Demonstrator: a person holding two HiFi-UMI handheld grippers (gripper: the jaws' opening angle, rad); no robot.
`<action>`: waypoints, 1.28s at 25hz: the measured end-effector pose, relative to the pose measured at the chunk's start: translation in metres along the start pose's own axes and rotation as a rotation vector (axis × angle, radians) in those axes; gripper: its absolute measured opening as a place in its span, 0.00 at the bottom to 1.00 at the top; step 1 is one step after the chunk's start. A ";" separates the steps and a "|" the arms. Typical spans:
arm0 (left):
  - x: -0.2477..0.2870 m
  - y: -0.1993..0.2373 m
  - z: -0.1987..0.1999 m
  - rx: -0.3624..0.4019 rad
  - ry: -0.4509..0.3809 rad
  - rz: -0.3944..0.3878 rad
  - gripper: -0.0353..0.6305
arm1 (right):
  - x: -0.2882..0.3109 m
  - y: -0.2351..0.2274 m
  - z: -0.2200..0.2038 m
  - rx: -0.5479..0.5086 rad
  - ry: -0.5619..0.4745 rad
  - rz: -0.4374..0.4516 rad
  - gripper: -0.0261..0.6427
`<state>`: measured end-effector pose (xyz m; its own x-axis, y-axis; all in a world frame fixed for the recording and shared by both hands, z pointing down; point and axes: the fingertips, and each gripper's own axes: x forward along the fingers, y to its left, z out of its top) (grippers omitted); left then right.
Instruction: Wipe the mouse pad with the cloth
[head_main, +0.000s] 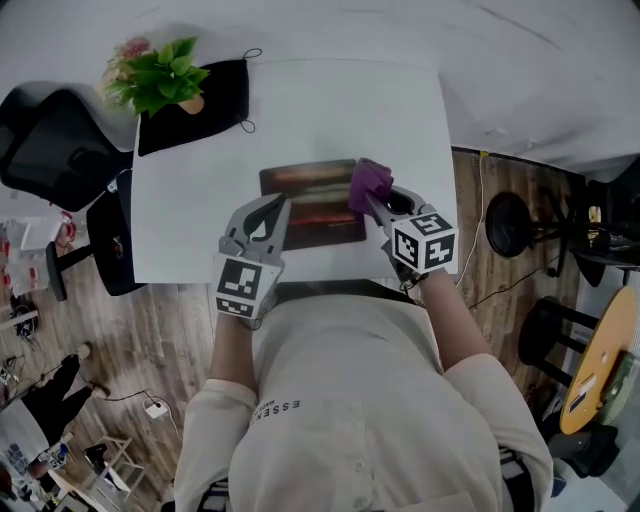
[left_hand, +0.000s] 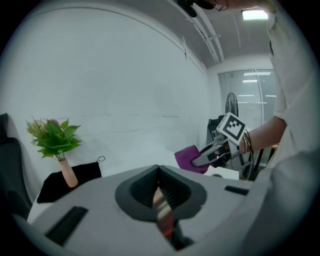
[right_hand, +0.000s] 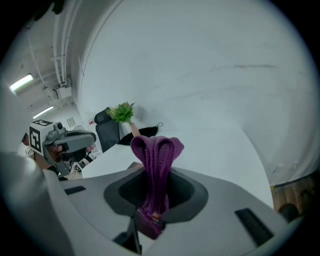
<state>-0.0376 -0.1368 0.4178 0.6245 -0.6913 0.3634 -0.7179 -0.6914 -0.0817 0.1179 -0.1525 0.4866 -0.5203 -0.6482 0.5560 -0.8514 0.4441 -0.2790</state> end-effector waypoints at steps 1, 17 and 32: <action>-0.003 0.007 0.006 0.012 -0.010 0.003 0.06 | 0.001 0.006 0.014 -0.011 -0.036 -0.002 0.18; -0.057 0.089 0.067 0.084 -0.155 0.074 0.06 | -0.021 0.072 0.139 -0.188 -0.478 -0.112 0.18; -0.057 0.106 0.062 0.032 -0.148 0.093 0.06 | -0.017 0.078 0.134 -0.259 -0.466 -0.173 0.17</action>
<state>-0.1299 -0.1838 0.3313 0.5960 -0.7743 0.2128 -0.7660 -0.6277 -0.1386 0.0517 -0.1903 0.3508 -0.3984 -0.9040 0.1550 -0.9137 0.4060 0.0197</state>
